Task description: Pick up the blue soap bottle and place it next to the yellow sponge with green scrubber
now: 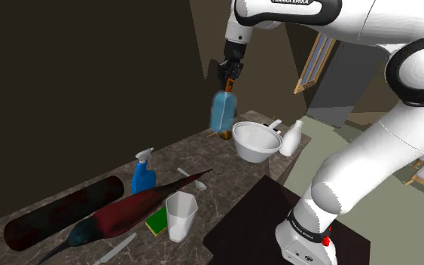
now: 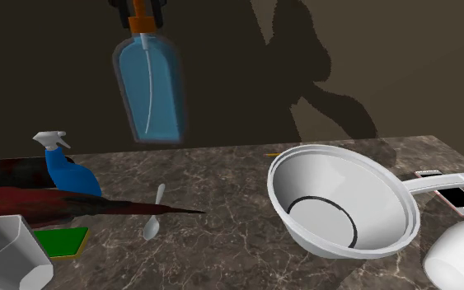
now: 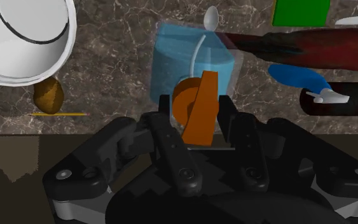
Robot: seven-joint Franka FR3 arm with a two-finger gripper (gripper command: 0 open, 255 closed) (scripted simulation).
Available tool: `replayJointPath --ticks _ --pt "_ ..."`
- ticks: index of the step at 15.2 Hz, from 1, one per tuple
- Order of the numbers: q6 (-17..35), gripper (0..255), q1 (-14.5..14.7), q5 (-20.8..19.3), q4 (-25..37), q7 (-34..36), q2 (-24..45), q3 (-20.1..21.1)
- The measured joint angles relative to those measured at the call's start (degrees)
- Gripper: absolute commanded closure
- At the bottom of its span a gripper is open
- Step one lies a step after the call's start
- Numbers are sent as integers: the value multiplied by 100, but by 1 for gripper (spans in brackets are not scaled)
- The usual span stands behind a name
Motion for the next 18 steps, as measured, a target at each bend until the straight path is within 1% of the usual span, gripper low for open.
replayJointPath --ticks 7,11,13,15,18 --pt "-141 255 224 153 -1147 605 -1287 424" --pt "-357 255 365 321 -1504 964 -1870 696" --pt "-434 255 450 433 -1801 1149 -2250 839" --pt "-571 255 546 572 -1956 1374 -2554 1018" --pt "-459 255 584 632 -2224 1443 -2710 1085"
